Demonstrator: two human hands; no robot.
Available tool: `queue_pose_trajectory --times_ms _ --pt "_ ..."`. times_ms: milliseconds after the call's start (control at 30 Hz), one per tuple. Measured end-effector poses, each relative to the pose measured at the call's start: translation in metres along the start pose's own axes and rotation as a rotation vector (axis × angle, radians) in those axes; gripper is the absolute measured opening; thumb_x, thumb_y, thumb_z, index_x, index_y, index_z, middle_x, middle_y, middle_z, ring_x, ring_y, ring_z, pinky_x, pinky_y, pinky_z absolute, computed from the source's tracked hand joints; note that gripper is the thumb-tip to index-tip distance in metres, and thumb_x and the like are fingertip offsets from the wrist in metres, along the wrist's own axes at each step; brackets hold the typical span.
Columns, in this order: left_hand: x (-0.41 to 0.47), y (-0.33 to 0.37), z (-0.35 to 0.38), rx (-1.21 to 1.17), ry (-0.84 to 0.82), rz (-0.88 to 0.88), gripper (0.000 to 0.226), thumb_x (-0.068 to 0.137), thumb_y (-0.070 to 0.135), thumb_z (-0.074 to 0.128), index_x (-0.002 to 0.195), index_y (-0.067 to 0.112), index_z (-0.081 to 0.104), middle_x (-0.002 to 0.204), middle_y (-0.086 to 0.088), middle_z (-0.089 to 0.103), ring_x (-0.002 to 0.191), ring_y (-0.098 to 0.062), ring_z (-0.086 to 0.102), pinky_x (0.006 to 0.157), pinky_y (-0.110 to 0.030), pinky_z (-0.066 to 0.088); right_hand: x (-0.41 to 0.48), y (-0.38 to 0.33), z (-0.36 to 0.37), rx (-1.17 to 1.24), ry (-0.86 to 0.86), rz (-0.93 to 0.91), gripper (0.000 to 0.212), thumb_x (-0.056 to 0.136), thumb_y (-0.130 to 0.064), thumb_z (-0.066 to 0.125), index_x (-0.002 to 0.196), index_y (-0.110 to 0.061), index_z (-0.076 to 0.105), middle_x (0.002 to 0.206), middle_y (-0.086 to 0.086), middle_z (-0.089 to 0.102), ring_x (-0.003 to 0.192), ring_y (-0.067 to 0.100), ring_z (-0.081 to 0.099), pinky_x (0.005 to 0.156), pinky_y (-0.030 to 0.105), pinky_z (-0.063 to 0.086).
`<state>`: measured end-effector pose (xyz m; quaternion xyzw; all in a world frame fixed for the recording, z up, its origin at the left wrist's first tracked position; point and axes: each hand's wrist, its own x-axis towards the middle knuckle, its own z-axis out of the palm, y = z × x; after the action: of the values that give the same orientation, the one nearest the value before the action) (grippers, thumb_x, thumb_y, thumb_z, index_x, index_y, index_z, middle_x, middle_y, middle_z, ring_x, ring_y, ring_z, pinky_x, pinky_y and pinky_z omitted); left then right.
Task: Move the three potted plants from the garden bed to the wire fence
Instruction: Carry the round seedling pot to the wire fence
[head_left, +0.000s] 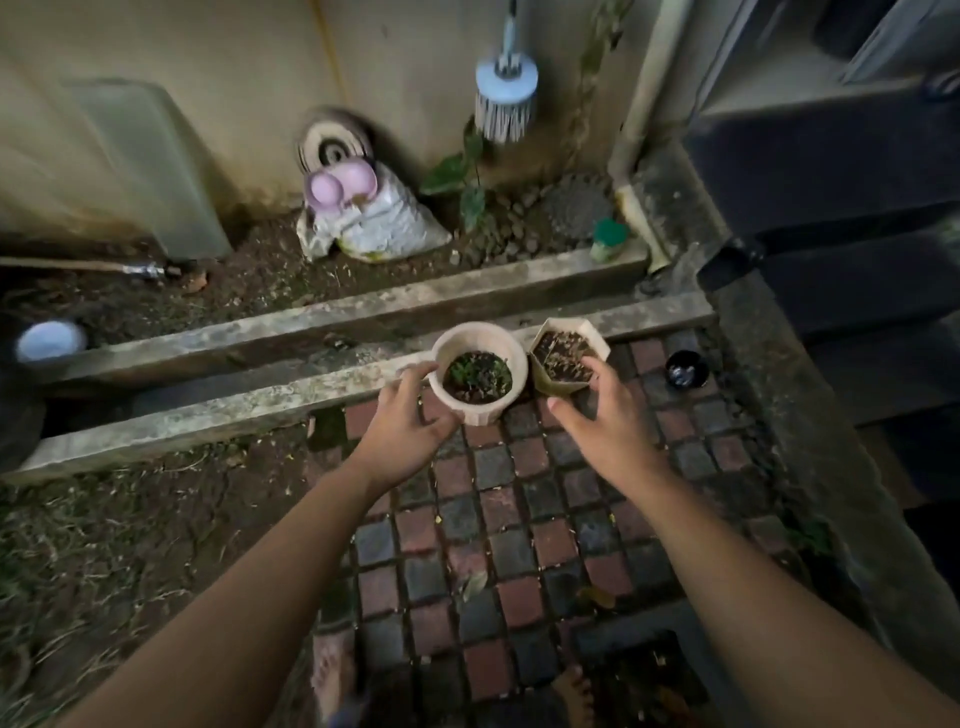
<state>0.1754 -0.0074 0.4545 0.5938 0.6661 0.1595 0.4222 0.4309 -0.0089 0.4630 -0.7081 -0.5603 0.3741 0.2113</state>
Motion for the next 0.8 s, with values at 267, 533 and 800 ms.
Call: queue_pose_trajectory --times_ms 267,533,800 --pt "0.191 -0.19 0.151 0.218 -0.11 -0.023 0.092 0.095 0.065 0.061 0.164 0.043 0.004 0.16 -0.03 0.018 0.145 -0.054 0.036 0.122 -0.052 0.033 0.138 0.182 0.184 0.053 0.034 0.013 0.07 0.094 -0.045 0.07 0.154 -0.025 0.04 0.158 0.011 0.042 0.145 0.024 0.042 0.107 0.029 0.033" --pt "0.28 -0.295 0.219 0.097 0.178 0.403 0.041 0.105 0.057 0.044 0.129 0.025 0.048 0.121 -0.007 0.04 0.1 -0.009 0.039 0.087 0.003 0.032 0.209 0.266 0.31 0.51 0.153 -0.046 0.072 0.094 -0.054 0.063 0.156 -0.031 0.036 0.162 0.006 0.04 0.146 0.017 0.04 0.118 0.039 0.039" --pt "0.305 -0.313 0.248 -0.274 0.42 0.582 0.032 0.09 0.06 0.061 0.108 0.034 0.053 0.118 -0.006 0.039 0.118 -0.001 0.04 0.097 -0.016 0.044 0.244 0.295 0.361 0.877 0.221 -0.176 0.066 0.087 -0.054 0.062 0.147 -0.033 0.042 0.153 -0.003 0.052 0.138 -0.003 0.051 0.093 0.011 0.048"
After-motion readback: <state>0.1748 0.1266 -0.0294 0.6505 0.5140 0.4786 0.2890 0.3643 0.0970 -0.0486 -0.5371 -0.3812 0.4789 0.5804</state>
